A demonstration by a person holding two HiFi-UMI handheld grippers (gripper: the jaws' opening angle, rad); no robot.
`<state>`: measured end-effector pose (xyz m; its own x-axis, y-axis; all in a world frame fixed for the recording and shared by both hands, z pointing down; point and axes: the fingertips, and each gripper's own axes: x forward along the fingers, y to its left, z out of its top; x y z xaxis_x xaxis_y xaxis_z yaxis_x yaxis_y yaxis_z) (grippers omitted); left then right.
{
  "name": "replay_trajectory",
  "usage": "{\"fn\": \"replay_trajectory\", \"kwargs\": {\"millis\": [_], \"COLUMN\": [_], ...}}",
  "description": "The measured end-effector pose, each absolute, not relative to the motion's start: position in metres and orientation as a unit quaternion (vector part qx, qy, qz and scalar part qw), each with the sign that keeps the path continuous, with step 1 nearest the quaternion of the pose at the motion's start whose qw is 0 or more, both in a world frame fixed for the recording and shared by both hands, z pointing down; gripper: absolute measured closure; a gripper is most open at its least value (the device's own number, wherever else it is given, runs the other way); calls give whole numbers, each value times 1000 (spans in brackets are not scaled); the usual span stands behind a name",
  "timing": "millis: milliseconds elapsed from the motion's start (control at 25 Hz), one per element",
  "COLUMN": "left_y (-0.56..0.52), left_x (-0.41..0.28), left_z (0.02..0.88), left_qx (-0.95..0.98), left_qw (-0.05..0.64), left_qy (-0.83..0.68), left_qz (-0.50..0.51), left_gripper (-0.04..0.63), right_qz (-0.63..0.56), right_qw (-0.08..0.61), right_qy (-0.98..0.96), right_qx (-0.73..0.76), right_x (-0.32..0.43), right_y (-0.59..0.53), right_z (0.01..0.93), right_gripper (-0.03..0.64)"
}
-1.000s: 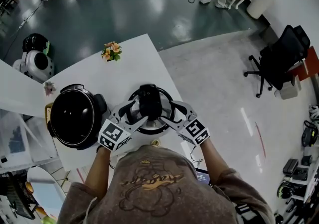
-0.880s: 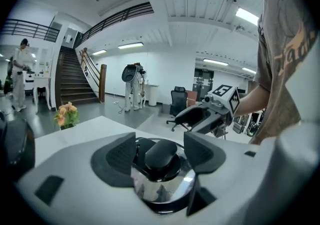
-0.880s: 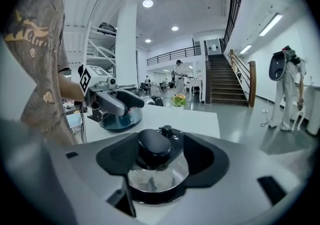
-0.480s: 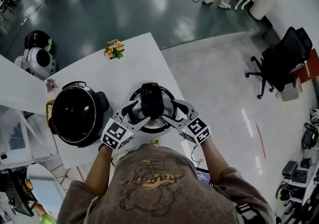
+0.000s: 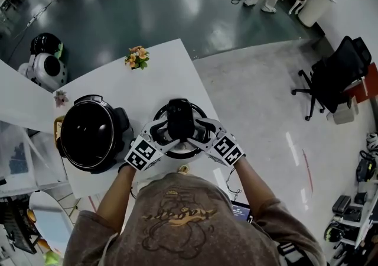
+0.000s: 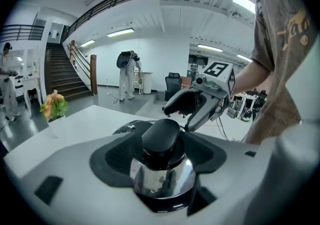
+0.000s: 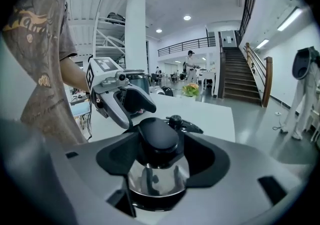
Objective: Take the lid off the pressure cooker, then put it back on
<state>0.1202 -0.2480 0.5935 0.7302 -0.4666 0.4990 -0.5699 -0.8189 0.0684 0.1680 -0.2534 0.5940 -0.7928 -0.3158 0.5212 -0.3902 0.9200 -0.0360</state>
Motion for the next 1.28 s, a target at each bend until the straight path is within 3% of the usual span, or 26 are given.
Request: {"fn": "replay_trajectory", "kwargs": {"millis": [600, 1280], "left_y": [-254, -255], "left_x": [134, 132], "left_z": [615, 584], "left_qx": [926, 927], "left_qw": [108, 111], "left_qy": [-259, -258], "left_qz": [252, 248], "left_gripper": [334, 330], "right_qz": [58, 63], "right_qw": [283, 274], "right_qy": [-946, -949], "right_qx": [144, 145], "right_x": [153, 153], "right_y": [-256, -257], "right_z": [616, 585], "right_gripper": [357, 359]}}
